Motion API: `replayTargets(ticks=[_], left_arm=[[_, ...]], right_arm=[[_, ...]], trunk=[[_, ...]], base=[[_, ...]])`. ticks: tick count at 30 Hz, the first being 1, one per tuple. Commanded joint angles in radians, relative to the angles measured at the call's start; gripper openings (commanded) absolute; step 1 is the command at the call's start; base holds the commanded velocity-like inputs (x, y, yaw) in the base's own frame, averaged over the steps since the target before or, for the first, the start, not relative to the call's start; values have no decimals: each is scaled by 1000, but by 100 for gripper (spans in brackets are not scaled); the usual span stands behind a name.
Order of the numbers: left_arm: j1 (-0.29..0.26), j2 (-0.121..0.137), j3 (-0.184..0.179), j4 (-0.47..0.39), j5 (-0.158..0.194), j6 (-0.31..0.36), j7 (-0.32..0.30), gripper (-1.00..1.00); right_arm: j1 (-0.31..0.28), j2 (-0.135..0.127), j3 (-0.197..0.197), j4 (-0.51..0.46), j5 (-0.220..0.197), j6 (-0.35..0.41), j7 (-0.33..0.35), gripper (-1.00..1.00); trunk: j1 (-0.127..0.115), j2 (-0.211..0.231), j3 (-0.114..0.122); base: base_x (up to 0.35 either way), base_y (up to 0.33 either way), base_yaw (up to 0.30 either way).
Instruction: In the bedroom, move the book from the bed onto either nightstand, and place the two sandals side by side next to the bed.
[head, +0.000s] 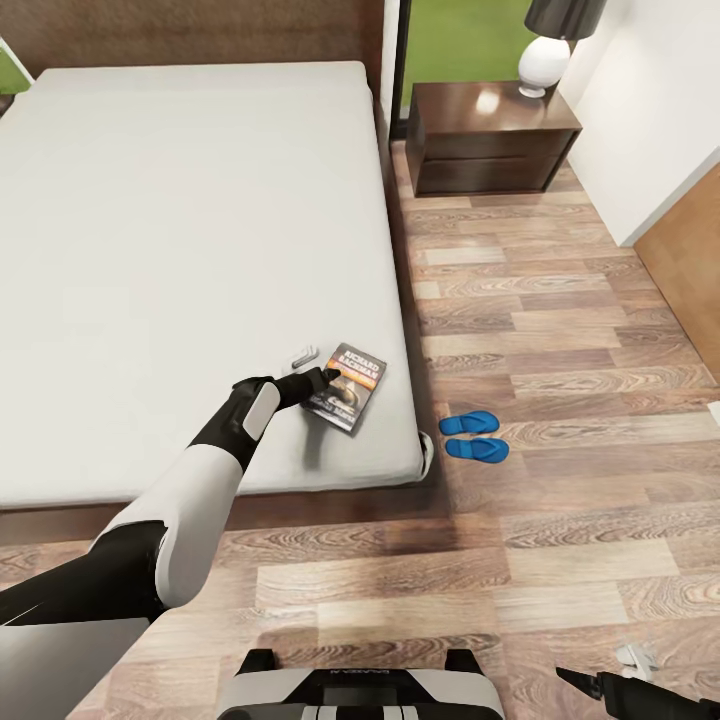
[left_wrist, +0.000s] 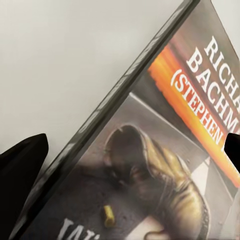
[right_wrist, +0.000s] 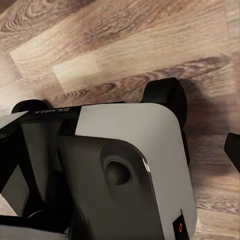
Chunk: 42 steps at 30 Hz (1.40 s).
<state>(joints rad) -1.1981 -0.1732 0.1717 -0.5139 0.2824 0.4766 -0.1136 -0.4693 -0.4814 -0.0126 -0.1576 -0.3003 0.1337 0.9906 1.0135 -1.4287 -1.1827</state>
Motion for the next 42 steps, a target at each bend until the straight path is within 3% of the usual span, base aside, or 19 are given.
replayTargets(ticks=[1,23,34,42], left_arm=[[0,-1,8,0,-5,10,0,100],[0,-1,8,0,-5,10,0,100],[0,-1,8,0,-5,11,0,100],[0,-1,8,0,-5,11,0,100]], right_arm=[[0,0,-1,0,-5,10,3,100],[0,0,-1,0,-5,10,3,100],[0,0,-1,0,-5,10,3,100],[0,0,-1,-1,-5,10,3,100]], trunk=[[0,0,-1],[0,0,-1],[-42,77,34],[-42,77,34]], base=[[-35,0,0],[-2,0,0],[0,0,0],[0,0,0]])
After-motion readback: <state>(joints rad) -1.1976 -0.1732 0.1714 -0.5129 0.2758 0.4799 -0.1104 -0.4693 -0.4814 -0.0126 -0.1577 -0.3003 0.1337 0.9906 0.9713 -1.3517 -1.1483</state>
